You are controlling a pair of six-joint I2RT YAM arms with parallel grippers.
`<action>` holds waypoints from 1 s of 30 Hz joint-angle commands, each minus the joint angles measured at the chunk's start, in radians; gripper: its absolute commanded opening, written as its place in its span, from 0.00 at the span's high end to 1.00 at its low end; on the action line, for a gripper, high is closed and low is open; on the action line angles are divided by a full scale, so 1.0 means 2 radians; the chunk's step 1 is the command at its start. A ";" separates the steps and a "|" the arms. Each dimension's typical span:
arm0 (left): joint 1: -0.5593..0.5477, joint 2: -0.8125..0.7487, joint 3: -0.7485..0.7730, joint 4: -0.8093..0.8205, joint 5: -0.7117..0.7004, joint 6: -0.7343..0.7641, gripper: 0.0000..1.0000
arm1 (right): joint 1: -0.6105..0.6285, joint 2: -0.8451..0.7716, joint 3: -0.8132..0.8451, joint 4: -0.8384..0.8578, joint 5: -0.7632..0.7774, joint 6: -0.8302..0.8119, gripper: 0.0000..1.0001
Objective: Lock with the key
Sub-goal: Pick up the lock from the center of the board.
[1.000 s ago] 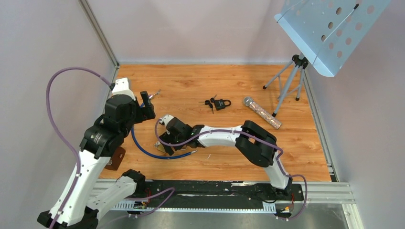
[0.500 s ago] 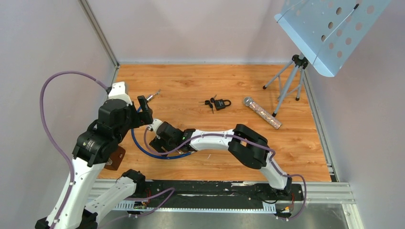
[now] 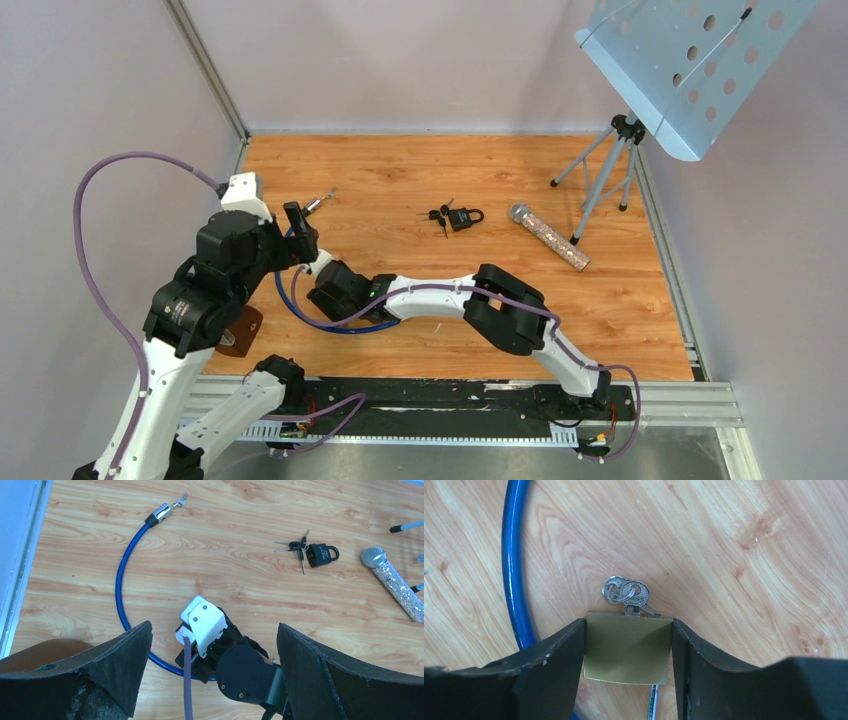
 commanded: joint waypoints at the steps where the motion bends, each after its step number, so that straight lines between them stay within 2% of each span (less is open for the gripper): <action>1: 0.000 -0.005 0.016 -0.006 0.009 0.001 0.00 | -0.002 0.005 0.006 -0.026 0.052 0.021 0.44; 2: 0.000 -0.006 0.015 -0.007 0.013 0.000 0.00 | -0.002 -0.001 0.002 -0.026 0.054 0.021 0.43; 7: 0.000 -0.007 0.013 -0.002 0.027 -0.003 0.00 | -0.002 -0.024 -0.016 -0.026 0.038 0.012 0.24; 12: 0.000 -0.006 0.011 0.000 0.030 -0.003 0.00 | 0.000 -0.040 -0.039 -0.038 0.024 0.031 0.22; 16: 0.001 -0.004 0.007 0.005 0.034 -0.003 0.00 | 0.003 -0.046 -0.056 -0.045 0.012 0.036 0.28; 19: 0.000 -0.004 0.001 0.008 0.037 -0.003 0.00 | 0.004 -0.040 -0.057 -0.051 -0.004 0.031 0.36; 23: 0.001 -0.001 -0.001 0.009 0.041 -0.002 0.00 | 0.003 -0.038 -0.059 -0.051 -0.007 0.023 0.64; 24: 0.000 0.000 -0.001 0.010 0.042 -0.002 0.00 | 0.002 -0.040 -0.061 -0.051 0.001 0.023 0.67; 27: 0.000 0.005 -0.010 0.018 0.060 -0.011 0.00 | -0.004 -0.061 -0.087 -0.025 0.024 0.013 0.73; 30: 0.000 0.014 -0.019 0.038 0.078 -0.025 0.00 | -0.010 -0.116 -0.154 0.066 0.038 -0.026 0.74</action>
